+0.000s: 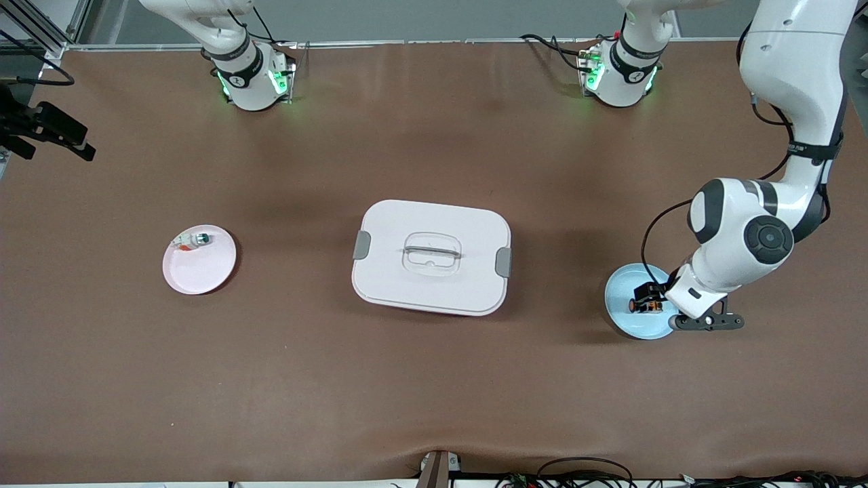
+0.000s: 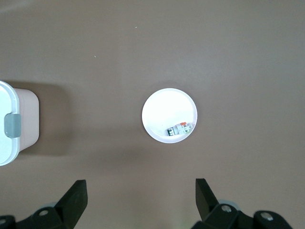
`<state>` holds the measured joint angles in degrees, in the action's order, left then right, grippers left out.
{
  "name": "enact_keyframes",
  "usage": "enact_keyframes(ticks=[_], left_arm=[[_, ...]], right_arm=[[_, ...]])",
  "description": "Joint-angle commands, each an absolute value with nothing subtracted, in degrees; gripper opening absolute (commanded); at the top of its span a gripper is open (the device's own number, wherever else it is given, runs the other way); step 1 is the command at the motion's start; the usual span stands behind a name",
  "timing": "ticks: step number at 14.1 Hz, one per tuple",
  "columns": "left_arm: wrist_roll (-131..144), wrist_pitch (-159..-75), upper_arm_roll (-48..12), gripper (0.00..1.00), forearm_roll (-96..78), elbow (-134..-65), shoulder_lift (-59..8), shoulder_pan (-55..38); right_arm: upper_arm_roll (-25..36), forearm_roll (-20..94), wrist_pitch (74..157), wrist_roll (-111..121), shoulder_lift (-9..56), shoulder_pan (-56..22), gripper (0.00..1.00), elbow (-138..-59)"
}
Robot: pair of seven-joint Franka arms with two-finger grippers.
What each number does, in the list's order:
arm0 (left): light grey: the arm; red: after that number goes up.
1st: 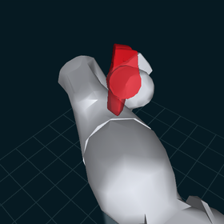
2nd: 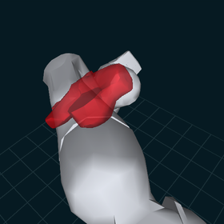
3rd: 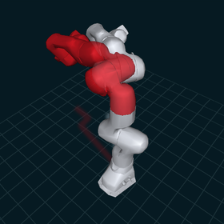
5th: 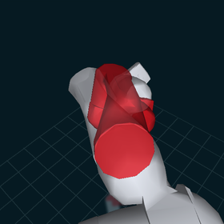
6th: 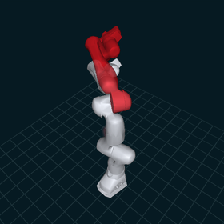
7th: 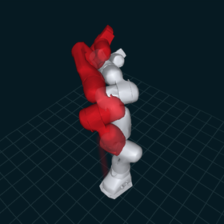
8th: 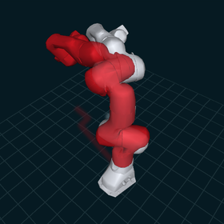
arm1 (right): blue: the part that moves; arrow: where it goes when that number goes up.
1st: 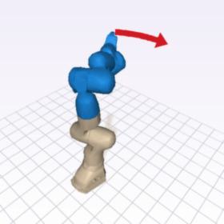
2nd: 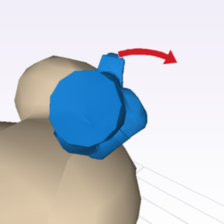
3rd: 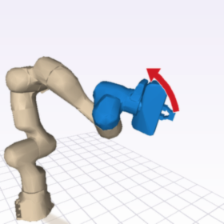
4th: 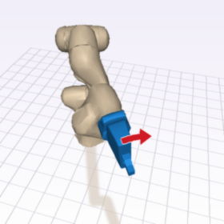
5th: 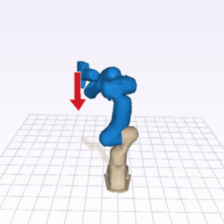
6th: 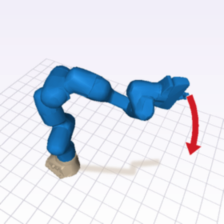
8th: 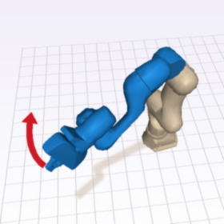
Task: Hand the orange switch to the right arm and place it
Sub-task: 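Lower the left gripper and grasp the orange-topped black switch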
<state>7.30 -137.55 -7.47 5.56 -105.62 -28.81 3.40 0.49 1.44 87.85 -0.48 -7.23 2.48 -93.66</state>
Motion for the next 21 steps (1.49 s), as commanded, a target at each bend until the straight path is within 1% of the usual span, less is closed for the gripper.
enact_keyframes(ticks=[1,10,16,17,18,19,21], left_arm=[[6.94,-139.83,-7.47,1.0,6.68,-105.29,-30.75,4.3],[6.94,-143.96,-7.47,1.0,6.68,-105.03,-35.5,4.57],[6.94,-144.58,-7.56,1.0,6.68,-105.03,-36.74,4.22],[6.86,-144.75,-7.56,0.96,6.77,-105.03,-36.83,4.31],[6.77,-144.76,-7.56,0.86,6.77,-105.03,-36.91,4.31],[6.33,-144.76,-7.56,0.68,6.85,-105.03,-36.91,4.31],[5.28,-144.67,-7.56,0.23,6.86,-105.03,-36.91,4.48]], right_arm=[[0.18,2.2,87.72,-0.18,-8.09,3.16,1.0,-94.22],[0.18,2.2,87.54,-0.18,-8.09,3.25,1.0,-94.31],[0.26,2.2,87.45,-0.18,-8.09,3.25,1.0,-94.31],[0.26,2.11,87.45,-0.18,-8.09,3.25,1.0,-94.31],[0.26,2.2,87.45,-0.18,-8.09,3.34,1.0,-94.31],[0.35,2.11,87.36,-0.18,-8.09,3.34,1.0,-94.39],[0.35,2.11,87.45,-0.18,-8.09,3.34,1.0,-94.31]])
